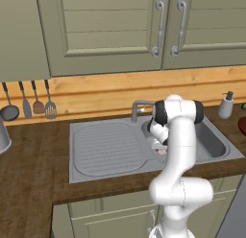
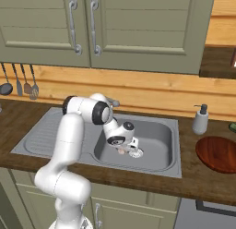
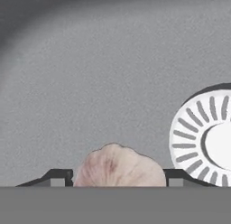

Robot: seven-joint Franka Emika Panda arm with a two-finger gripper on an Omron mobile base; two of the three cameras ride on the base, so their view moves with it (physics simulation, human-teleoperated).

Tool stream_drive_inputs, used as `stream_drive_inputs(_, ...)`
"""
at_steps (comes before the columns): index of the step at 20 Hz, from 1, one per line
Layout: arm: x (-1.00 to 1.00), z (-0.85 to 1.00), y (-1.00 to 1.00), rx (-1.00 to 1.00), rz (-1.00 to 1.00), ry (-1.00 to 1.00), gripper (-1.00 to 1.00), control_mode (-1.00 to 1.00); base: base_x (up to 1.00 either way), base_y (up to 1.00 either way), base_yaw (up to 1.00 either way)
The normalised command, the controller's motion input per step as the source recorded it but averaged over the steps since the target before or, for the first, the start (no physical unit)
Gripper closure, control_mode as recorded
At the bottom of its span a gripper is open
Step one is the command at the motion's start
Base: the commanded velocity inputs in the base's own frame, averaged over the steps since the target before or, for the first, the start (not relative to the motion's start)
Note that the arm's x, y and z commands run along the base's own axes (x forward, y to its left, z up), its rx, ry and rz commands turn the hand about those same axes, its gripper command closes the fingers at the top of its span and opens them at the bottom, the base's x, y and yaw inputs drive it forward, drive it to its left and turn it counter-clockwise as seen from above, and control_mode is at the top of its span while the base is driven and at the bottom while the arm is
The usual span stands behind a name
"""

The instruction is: Pick the garlic from the sink and place it in the bowl. Then pick the bowl and place it in the microwave. Then close the microwave door and press the start button.

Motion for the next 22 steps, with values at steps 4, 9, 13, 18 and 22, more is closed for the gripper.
stream_drive_inputs(4, -0.49, 0.28, -0.03, 0.0, 0.0, -0.09, 1.0, -1.0, 0.0, 0.0, 0.0)
stream_drive_inputs(9, -0.57, 0.9, -0.04, 0.0, 0.0, -0.24, 1.0, -1.0, 0.0, 0.0, 0.0)
stream_drive_inputs(13, -0.62, 0.99, -0.21, 0.02, 0.0, -0.2, 1.0, -1.0, 0.0, 0.0, 0.0)
stream_drive_inputs(18, -0.43, 1.0, -0.23, 0.04, 0.0, -0.14, 1.0, -1.0, 0.0, 0.0, 0.0)
stream_drive_inputs(22, -0.41, 1.0, -0.3, 0.06, 0.0, -0.1, 1.0, -1.0, 0.0, 0.0, 0.0)
